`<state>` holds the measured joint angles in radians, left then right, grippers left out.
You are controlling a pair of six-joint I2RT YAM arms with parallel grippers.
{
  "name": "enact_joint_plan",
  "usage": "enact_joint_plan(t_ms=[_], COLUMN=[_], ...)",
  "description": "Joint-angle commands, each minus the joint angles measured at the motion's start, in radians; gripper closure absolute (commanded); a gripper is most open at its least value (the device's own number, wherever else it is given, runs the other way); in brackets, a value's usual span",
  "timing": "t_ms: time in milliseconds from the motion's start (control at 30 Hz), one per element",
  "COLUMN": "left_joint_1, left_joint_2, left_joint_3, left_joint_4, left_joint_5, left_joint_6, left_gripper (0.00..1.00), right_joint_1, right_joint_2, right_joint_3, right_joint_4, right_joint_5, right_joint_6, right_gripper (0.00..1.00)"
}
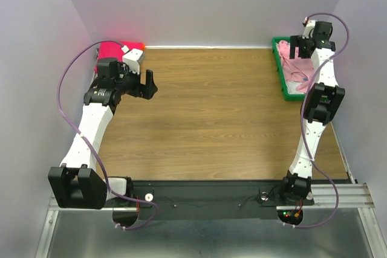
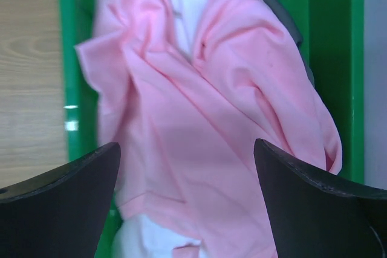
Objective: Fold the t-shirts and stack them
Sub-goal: Grab the tshirt from the pile
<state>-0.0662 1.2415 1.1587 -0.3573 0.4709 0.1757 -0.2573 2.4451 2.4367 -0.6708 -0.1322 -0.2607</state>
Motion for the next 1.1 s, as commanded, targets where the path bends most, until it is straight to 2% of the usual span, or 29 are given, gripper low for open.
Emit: enact_joint_plan(t_ms=[0, 167, 200, 267, 367, 467, 500, 567, 600, 833, 1067], left_joint_1=[-0.003, -0.003, -0.004, -0.004, -0.004, -0.004, -0.004, -0.003, -0.004, -0.003, -0.003], left_joint_2=[-0.007, 0.010, 0.012, 0.012, 0.019, 0.029, 0.029, 0.024, 0.021, 0.004, -0.014], left_joint_3=[0.029, 0.027, 0.027, 0.022, 0.012, 0.012, 0.012, 0.010, 0.009, -0.001, -0.004], left_joint_4=[0.021, 0.021, 0.023, 0.026, 0.037, 0.035, 0.037, 0.037, 0.037, 0.040, 0.046], left_joint_5=[0.015, 0.018, 0.024, 0.028, 0.035, 0.035, 0.040, 0.044, 0.044, 0.044, 0.067], left_joint_6=[0.013, 0.011, 0.011, 0.013, 0.010, 0.011, 0.010, 0.011, 0.013, 0.008, 0.001], left_gripper=[0.01, 0.01, 0.01, 0.01, 0.01, 0.01, 0.01, 0.01, 0.01, 0.01, 0.01], right_joint_1=[-0.034, -0.069, -0.082, -0.091, -0.097, -0.097, -0.097, -0.099, -0.097, -0.099, -0.099], right_joint_2=[0.051, 0.071, 0.069, 0.066, 0.043, -0.003, -0.015, -0.041, -0.069, -0.191, -0.320], right_joint_3=[0.064, 0.024, 0.010, 0.001, -0.018, -0.042, -0.048, -0.051, -0.059, -0.067, -0.080], right_joint_4=[0.028, 0.059, 0.062, 0.065, 0.065, 0.065, 0.065, 0.065, 0.065, 0.065, 0.065], right_joint_5=[0.054, 0.056, 0.057, 0.054, 0.043, 0.019, 0.017, 0.013, 0.009, -0.003, 0.016], right_joint_6=[-0.043, -0.034, -0.031, -0.028, -0.031, -0.028, -0.025, -0.020, -0.018, 0.017, 0.035], right_gripper=[0.05, 0.24, 0.33, 0.40, 0.56, 0.67, 0.74, 0.82, 0.90, 0.99, 0.99])
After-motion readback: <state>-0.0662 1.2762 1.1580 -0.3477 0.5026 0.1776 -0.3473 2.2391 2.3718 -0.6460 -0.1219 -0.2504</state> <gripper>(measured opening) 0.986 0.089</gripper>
